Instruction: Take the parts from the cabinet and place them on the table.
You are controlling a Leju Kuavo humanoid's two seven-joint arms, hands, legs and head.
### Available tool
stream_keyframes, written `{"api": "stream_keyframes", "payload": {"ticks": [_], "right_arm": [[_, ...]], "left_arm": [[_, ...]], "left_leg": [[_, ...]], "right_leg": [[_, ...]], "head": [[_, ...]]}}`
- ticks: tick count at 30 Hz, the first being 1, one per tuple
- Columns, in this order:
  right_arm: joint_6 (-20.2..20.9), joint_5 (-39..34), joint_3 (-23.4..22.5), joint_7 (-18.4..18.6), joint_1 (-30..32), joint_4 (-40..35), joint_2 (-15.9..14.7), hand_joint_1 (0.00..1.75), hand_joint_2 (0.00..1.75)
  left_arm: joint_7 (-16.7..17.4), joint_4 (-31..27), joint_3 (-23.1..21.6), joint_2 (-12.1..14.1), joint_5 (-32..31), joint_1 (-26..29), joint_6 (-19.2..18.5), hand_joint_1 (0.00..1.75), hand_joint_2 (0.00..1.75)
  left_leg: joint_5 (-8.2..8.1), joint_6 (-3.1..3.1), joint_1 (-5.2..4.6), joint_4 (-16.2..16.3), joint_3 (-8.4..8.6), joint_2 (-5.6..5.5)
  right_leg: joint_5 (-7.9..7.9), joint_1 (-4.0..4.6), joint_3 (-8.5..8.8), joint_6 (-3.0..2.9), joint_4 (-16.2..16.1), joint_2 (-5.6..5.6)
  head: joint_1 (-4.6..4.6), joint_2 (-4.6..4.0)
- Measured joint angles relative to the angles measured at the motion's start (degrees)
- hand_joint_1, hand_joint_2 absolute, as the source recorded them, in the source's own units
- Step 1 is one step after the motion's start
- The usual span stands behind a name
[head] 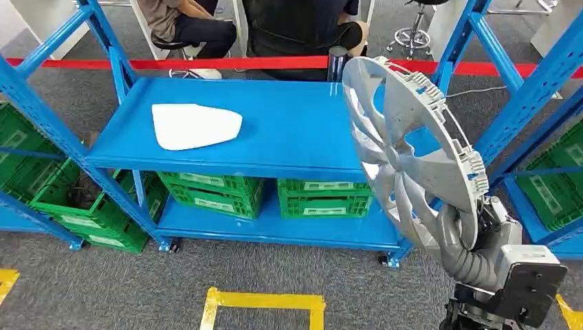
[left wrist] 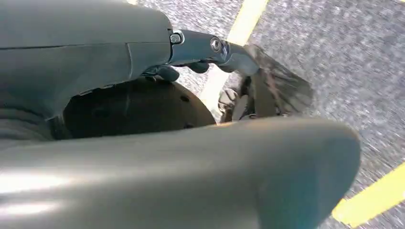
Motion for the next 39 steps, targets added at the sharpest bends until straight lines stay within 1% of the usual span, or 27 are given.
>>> {"api": "stream_keyframes", "payload": {"ticks": [2,3,4,5,9,10,11,13,14,15,16,18,19,20,21,23,25,26,29,30,31,32,33,34,36,37,39], "right_arm": [[0.0,-0.4,0.0,0.1,0.2,0.0,0.0,1.19,1.75],[0.0,-0.6,0.0,0.1,0.2,0.0,0.0,1.24,1.75],[0.0,-0.8,0.0,0.2,0.2,0.0,0.0,1.22,1.75],[0.0,-1.0,-0.1,0.2,0.2,0.0,0.0,1.24,1.75],[0.0,-1.9,-0.3,0.1,0.2,0.0,0.0,1.2,1.75],[0.0,-2.0,-0.4,0.0,0.4,0.0,0.0,1.22,1.75],[0.0,-2.0,-0.4,0.0,0.4,0.0,0.0,1.22,1.75],[-0.1,-2.3,-0.5,0.0,0.5,0.0,0.0,1.1,1.75],[0.0,-2.3,-0.5,-0.1,0.5,0.0,0.0,0.96,1.75],[-0.1,-2.3,-0.5,-0.1,0.5,0.0,0.0,1.03,1.75],[-0.1,-2.3,-0.5,-0.1,0.6,0.0,0.0,1.06,1.75],[0.0,-2.4,-0.6,-0.1,0.7,0.0,0.0,1.06,1.75],[0.0,-2.4,-0.7,-0.1,0.7,0.0,0.0,1.06,1.75],[0.0,-2.4,-0.8,-0.1,0.7,0.0,0.0,1.1,1.75],[0.0,-2.4,-0.8,-0.2,0.8,0.0,0.0,1.12,1.75],[0.1,-2.5,-0.9,-0.1,0.9,0.0,-0.1,1.12,1.75],[0.1,-2.6,-0.9,-0.1,1.1,0.0,-0.2,1.17,1.75],[0.1,-2.7,-0.9,-0.1,1.0,0.0,-0.2,1.2,1.75],[0.1,-3.1,-1.1,-0.1,1.2,0.0,-0.2,1.22,1.75],[0.2,-3.2,-1.2,-0.1,1.4,0.1,-0.2,1.22,1.75],[0.2,-3.4,-1.3,-0.1,1.4,0.2,-0.2,1.2,1.75],[0.2,-3.4,-1.4,-0.1,1.5,0.2,-0.2,1.2,1.75],[0.3,-3.4,-1.4,-0.2,1.5,0.2,-0.2,1.19,1.75],[0.3,-3.4,-1.4,-0.2,1.6,0.2,-0.2,1.2,1.75],[0.4,-3.5,-1.6,-0.2,1.9,0.2,-0.3,1.2,1.75],[0.5,-3.6,-1.6,-0.4,2.0,0.2,-0.4,1.2,1.75],[0.5,-3.6,-1.7,-0.5,1.9,0.2,-0.4,0.99,1.75]], "left_arm": [[0.0,0.1,0.0,0.0,0.0,0.0,0.1,0.0,0.0],[0.0,0.1,0.0,0.0,0.0,0.0,0.2,0.0,0.0],[0.0,0.1,0.0,0.0,0.0,0.0,0.2,0.0,0.0],[0.0,0.1,0.0,0.0,0.0,-0.1,0.3,0.0,0.0],[0.1,0.1,0.0,-0.2,0.1,0.0,0.3,0.0,0.0],[0.2,0.1,0.0,-0.2,0.2,-0.1,0.3,0.0,0.0],[0.2,0.1,0.0,-0.2,0.2,-0.1,0.3,0.0,0.0],[0.3,0.1,0.0,-0.3,0.2,-0.2,0.3,0.0,0.0],[0.3,0.1,0.0,-0.3,0.2,-0.2,0.3,0.0,0.0],[0.3,0.1,0.0,-0.3,0.2,-0.2,0.3,0.0,0.0],[0.3,0.1,0.0,-0.3,0.2,-0.2,0.3,0.0,0.0],[0.5,0.1,0.0,-0.3,0.2,-0.2,0.3,0.0,0.0],[0.6,0.1,0.0,-0.4,0.2,-0.2,0.2,0.0,0.0],[0.6,0.1,0.0,-0.5,0.2,-0.3,0.3,0.0,0.0],[0.6,0.1,0.0,-0.6,0.1,-0.4,0.3,0.0,0.0],[0.6,0.1,0.1,-0.5,0.1,-0.4,0.3,0.0,0.0],[0.6,0.2,0.1,-0.3,0.1,-0.2,0.4,0.0,0.0],[0.7,0.2,0.1,-0.3,0.1,-0.3,0.4,0.0,0.0],[0.7,0.2,0.1,-0.2,0.0,-0.3,0.4,0.0,0.0],[0.7,0.2,0.1,-0.2,0.0,-0.3,0.4,0.0,0.0],[0.8,0.2,0.0,-0.2,-0.1,-0.3,0.4,0.0,0.0],[0.8,0.3,0.0,-0.1,-0.2,-0.3,0.4,0.0,0.0],[0.8,0.3,0.0,-0.1,-0.2,-0.2,0.3,0.0,0.0],[0.8,0.3,0.0,-0.1,-0.3,-0.2,0.3,0.0,0.0],[0.7,0.3,0.0,0.0,-0.5,-0.3,0.3,0.0,0.0],[0.8,0.3,0.0,-0.1,-0.5,-0.5,0.3,0.0,0.0],[0.8,0.3,-0.1,-0.2,-0.5,-0.5,0.2,0.0,0.0]], "left_leg": [[3.03,0.24,0.02,-4.7,4.32,0.0],[4.65,0.4,0.02,-10.0,8.13,0.0],[4.84,0.55,0.02,-14.6,11.45,-0.01],[3.45,0.77,-0.17,-18.3,14.42,-0.09],[4.85,2.47,-0.51,-19.1,12.07,-0.11],[5.46,2.92,-0.26,-19.1,11.81,0.2],[5.93,3.34,-0.25,-19.1,11.06,0.21],[7.05,3.71,-0.38,-19.1,9.69,0.38],[7.78,3.78,-0.51,-19.0,9.37,0.44],[8.49,3.77,-0.64,-18.9,8.34,0.48],[9.26,3.74,-0.74,-18.6,7.24,0.51],[10.29,3.66,-0.95,-18.1,5.38,0.51],[10.75,3.62,-0.96,-17.9,4.83,0.47],[11.2,3.44,-1.07,-17.8,4.39,0.47],[11.69,3.23,-1.09,-17.7,4.14,0.47],[12.83,2.52,-0.78,-17.8,3.69,0.55],[14.11,1.82,-1.13,-18.7,3.89,0.42],[12.62,1.61,-0.91,-18.2,3.55,0.32],[1.49,0.76,-0.22,-6.8,0.5,0.31],[0.79,0.58,-0.15,-3.5,0.4,0.33],[1.83,0.49,-0.05,-1.9,0.92,0.34],[4.3,0.41,0.17,-2.4,2.47,0.33],[6.54,0.34,0.38,-4.5,4.8,0.33],[7.27,0.26,0.56,-7.9,7.92,0.32],[3.51,0.41,0.45,-17.5,15.5,0.12],[2.31,0.78,0.28,-19.2,15.11,-0.19],[2.75,1.66,-0.27,-18.9,13.78,-0.44]], "right_leg": [[0.84,0.01,-1.24,0.22,0.2,0.02],[1.29,0.0,-1.8,0.43,0.3,0.04],[1.66,0.01,-2.06,0.64,0.4,0.06],[1.98,0.25,-2.63,1.02,0.5,0.08],[3.89,-0.12,-3.15,2.46,0.2,-0.01],[2.66,-0.28,-3.55,2.7,1.0,0.09],[-0.74,-0.26,-4.72,2.96,3.1,0.08],[-7.92,-0.28,-6.44,3.22,11.3,0.07],[-9.76,-0.25,-6.95,3.22,15.3,0.08],[-9.59,-0.21,-6.78,3.13,17.6,0.08],[-7.67,-0.12,-5.76,2.98,17.7,0.08],[-3.4,0.19,-0.46,2.4,11.2,0.08],[-3.0,0.53,3.22,1.82,5.8,0.11],[-5.34,0.67,5.55,1.17,1.4,0.03],[-5.59,0.79,7.49,1.15,-1.1,0.03],[-5.58,1.13,6.13,0.96,-1.4,0.03],[-4.12,0.88,5.91,0.35,-2.4,-0.18],[-3.19,0.36,5.58,0.2,-2.9,-0.4],[-1.22,0.46,3.22,-0.26,-2.8,-0.52],[-0.52,0.46,2.76,-0.15,-2.8,-0.55],[0.21,0.43,2.08,-0.08,-2.7,-0.56],[1.1,0.4,0.7,0.07,-2.4,-0.57],[1.93,0.39,-0.67,0.26,-2.0,-0.51],[2.5,0.37,-1.84,0.52,-1.6,-0.36],[3.14,0.52,-3.43,1.24,-0.3,-0.45],[3.9,0.51,-3.96,1.61,-0.1,-0.52],[5.33,0.01,-4.67,2.28,-0.2,-0.6]], "head": [[-0.42,0.0],[-0.57,0.0],[-0.81,0.0],[-1.2,0.0],[-0.98,0.0],[-1.14,0.0],[-0.61,0.0],[0.37,0.0],[0.63,0.0],[0.85,0.0],[0.98,0.0],[1.09,0.0],[1.18,0.0],[1.07,0.0],[1.05,0.0],[1.15,0.0],[1.29,0.0],[1.21,0.0],[0.02,0.0],[0.02,0.0],[-0.09,0.0],[-0.37,0.0],[-0.57,0.0],[-0.7,0.0],[-1.32,0.0],[-0.96,0.0],[-0.81,0.0]]}}
